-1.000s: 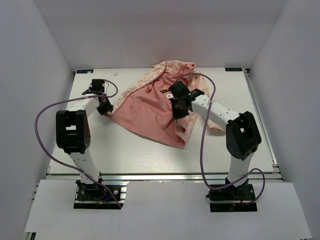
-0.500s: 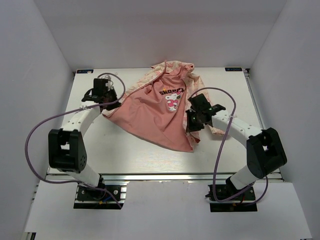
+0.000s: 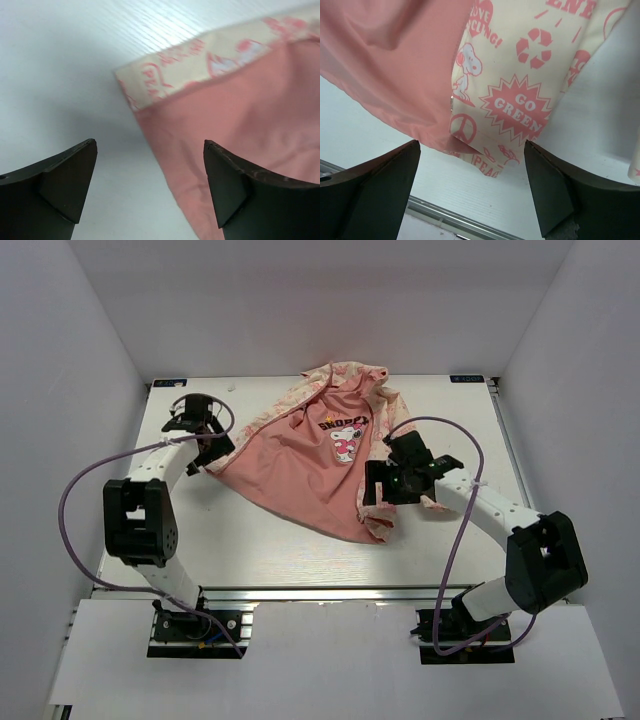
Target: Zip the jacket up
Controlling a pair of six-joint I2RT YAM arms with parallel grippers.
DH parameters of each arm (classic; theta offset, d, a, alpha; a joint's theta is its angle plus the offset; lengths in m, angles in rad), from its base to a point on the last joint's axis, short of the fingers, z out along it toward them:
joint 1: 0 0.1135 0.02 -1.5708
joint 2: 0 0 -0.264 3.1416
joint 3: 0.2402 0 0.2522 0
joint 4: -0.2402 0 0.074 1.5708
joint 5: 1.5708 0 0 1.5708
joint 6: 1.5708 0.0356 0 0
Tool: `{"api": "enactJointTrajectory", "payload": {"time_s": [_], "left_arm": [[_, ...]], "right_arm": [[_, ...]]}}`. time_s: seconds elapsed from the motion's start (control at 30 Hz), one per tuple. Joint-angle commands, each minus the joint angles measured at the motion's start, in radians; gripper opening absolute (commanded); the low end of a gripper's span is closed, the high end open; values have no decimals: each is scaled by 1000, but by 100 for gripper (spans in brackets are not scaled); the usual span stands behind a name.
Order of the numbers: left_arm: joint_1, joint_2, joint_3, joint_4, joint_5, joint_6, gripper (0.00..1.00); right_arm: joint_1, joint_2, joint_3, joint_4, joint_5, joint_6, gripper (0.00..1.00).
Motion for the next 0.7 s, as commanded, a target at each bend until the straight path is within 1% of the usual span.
{"api": "enactJointTrajectory", "payload": {"time_s": [0.0,0.07,0.17,0.23,0.27,0.37,0.5,0.57,0.6,0.67], "left_arm": [[16,51,64,-5,-16,-22,95],[16,88,78,10,-2,-20,93],[25,163,106,-11,-27,-34,91],[33,212,126,-28,-53,-40,87],[33,223,129,-25,-54,-42,83],[35,246,137,9,-38,-42,79],[36,274,156,21,-47,-46,78],[39,298,167,9,-70,-45,75],[42,304,182,3,-73,-48,70],[44,320,198,-5,-68,-48,63]], "right_arm": [[-1,-17,64,-15,22,-24,89],[-1,-16,85,-37,33,-25,89],[-2,-19,103,-66,47,-22,89],[-2,-34,105,-77,82,-19,89],[-2,-39,105,-86,85,-17,89],[-4,-60,104,-98,99,-14,89],[-4,-78,100,-135,127,-1,89],[-4,-86,96,-144,145,3,89],[-4,-94,94,-147,150,4,89],[-4,-103,91,-149,151,6,89]]}}
